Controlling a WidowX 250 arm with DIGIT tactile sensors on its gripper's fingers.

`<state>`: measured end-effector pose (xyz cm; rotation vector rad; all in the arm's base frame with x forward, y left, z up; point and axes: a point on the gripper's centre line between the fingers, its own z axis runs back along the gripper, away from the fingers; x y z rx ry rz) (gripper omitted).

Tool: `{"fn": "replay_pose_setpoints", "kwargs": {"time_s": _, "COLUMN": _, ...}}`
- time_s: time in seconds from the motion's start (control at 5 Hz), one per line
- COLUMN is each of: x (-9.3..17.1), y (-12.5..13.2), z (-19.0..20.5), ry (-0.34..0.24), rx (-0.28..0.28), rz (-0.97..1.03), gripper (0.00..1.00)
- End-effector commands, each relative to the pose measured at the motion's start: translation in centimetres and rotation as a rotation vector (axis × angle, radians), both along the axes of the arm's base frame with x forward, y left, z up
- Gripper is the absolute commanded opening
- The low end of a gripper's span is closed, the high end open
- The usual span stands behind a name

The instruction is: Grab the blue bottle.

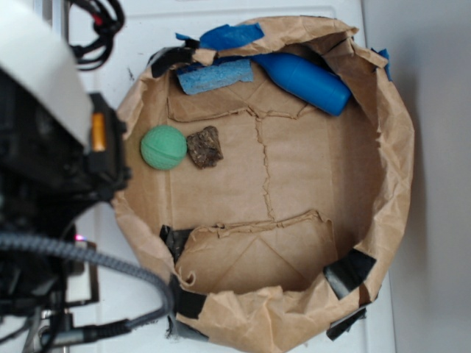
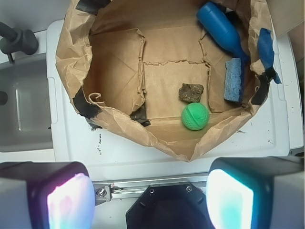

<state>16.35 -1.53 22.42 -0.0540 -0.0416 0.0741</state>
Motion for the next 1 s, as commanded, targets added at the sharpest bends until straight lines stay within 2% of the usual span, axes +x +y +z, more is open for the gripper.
{"fn": "replay_pose_setpoints", "kwargs": {"time_s": 0.0, "x": 3.2, "y": 0.6, "z": -0.8, "ry": -0.048, "rx": 0.022, "rz": -0.022, "gripper": 1.00}}
{"fn": "replay_pose_setpoints", "kwargs": {"time_s": 0.2, "x": 5.3, "y": 1.0, "z": -2.0, "ry": -0.048, "rx": -0.005, "rz": -0.094, "gripper": 1.00}}
{"fn": "replay_pose_setpoints", "kwargs": {"time_s": 0.4, "x": 6.8, "y": 0.9, "z": -3.1, "ry": -0.097, "rx": -0.009, "rz": -0.270, "gripper": 1.00}}
{"fn": "replay_pose_setpoints", "kwargs": {"time_s": 0.8, "x": 9.2, "y": 2.8, "z": -6.9, "ry": -0.132, "rx": -0.050, "rz": -0.370, "gripper": 1.00}}
